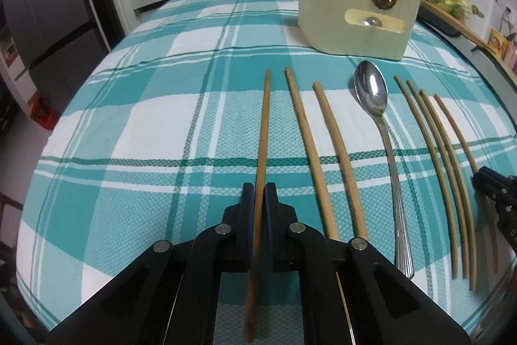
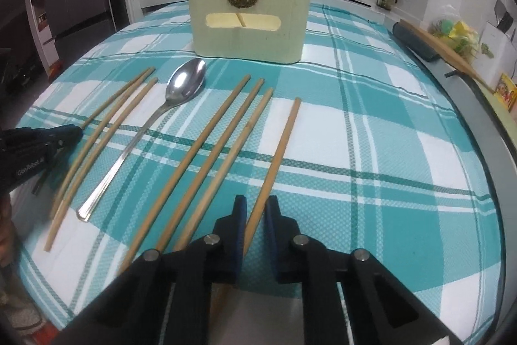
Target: Organize utensils
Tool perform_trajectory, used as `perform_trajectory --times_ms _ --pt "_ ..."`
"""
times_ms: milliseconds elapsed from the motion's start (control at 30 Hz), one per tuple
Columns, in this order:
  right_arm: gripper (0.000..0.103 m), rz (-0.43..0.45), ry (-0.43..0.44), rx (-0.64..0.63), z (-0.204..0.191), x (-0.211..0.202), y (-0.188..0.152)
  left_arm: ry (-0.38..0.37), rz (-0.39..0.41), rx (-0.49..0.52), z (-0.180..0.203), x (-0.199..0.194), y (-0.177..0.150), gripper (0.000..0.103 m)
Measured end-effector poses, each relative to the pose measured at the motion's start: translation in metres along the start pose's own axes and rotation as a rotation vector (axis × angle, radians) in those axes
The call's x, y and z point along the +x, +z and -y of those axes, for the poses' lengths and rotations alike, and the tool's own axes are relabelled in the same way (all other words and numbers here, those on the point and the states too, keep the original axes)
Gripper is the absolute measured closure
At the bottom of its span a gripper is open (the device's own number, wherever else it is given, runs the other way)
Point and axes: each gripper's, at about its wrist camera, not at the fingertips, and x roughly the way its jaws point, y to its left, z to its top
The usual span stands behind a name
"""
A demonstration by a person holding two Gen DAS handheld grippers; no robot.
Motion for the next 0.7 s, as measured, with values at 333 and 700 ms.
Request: perform_trajectory --times_ms 333,700 --pt "0.093 -0.017 -0.120 0.120 0.059 -0.028 -0.032 -0.003 -0.022 -0.128 -0.028 -0.022 -0.026 0.066" --pt "0.038 -0.017 -0.056 0.133 0.059 -0.027 -0.041 0.058 -0.034 -0.087 -0.027 -0.016 -0.033 0.008"
